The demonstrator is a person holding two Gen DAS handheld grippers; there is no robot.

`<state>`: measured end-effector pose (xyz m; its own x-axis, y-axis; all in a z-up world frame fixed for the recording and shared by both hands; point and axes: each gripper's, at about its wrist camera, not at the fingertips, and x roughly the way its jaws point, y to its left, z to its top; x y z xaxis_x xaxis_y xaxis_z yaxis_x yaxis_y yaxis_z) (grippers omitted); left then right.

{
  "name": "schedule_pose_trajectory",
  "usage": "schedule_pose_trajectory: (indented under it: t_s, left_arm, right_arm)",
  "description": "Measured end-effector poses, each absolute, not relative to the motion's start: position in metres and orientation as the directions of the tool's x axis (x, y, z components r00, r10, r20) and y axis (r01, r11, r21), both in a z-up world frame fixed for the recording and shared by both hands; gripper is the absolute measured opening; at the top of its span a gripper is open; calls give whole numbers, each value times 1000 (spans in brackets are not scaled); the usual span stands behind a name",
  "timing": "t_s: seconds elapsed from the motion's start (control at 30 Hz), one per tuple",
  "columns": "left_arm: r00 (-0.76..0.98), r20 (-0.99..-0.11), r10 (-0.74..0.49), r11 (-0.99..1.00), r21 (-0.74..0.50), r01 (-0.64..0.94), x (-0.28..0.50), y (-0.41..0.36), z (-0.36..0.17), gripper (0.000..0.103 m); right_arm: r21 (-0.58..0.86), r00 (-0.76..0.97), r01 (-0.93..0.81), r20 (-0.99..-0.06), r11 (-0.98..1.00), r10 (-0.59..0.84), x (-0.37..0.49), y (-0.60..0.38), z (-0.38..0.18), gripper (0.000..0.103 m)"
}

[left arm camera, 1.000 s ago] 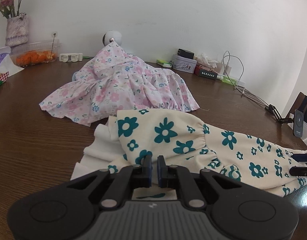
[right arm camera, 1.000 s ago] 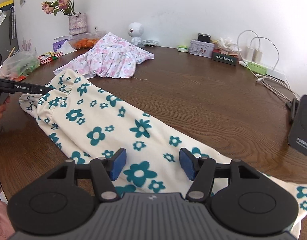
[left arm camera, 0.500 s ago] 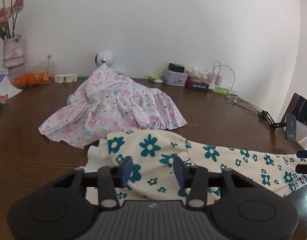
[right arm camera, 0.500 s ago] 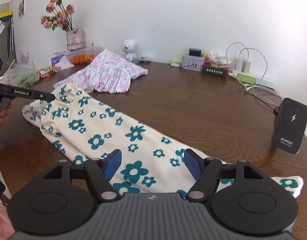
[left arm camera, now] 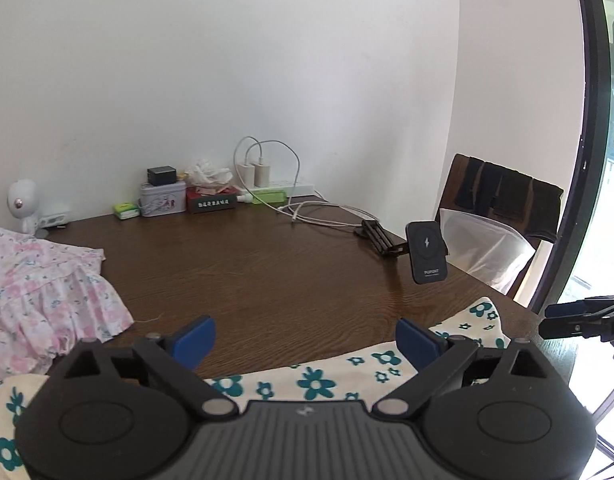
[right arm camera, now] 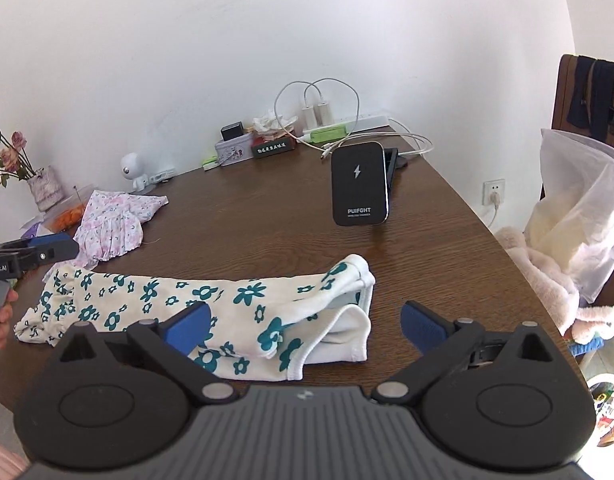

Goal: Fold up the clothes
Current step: 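Grasp the edge of the folded shirt bundle with the right gripper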

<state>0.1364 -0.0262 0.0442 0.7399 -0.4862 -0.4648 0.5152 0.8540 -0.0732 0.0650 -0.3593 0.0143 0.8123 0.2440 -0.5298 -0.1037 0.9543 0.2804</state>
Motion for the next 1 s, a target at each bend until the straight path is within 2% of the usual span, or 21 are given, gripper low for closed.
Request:
schedule_pose_trajectory:
  t_s: [0.2, 0.5, 0.67, 0.73, 0.87, 1.0]
  left_arm:
    - [748, -486, -452, 881, -111, 460, 118, -72, 37, 102]
    - [719, -513, -469, 860, -77, 505, 112, -95, 36, 102]
    - [657, -601, -455, 847, -64, 528, 129, -124, 20, 102]
    - [617, -623, -481, 827, -89, 555, 135, -136, 13, 99]
    - [551, -635, -541, 779, -132, 613, 145, -154, 4, 84]
    - [489, -641, -592, 729, -166, 664, 155, -168, -5, 62]
  right_arm:
    - [309, 802, -100, -538, 946, 261, 66, -372, 14, 103]
    - [376, 781, -108, -541, 920, 312, 73, -384, -3, 103]
    - [463, 744, -95, -556, 882, 371, 90, -391, -12, 103]
    - [506, 722, -85, -563, 858, 403, 99, -394, -16, 103]
    - [549, 677, -68, -588, 833, 443, 119, -400, -20, 103]
    - [562, 640, -49, -617, 826, 458, 132, -404, -25, 103]
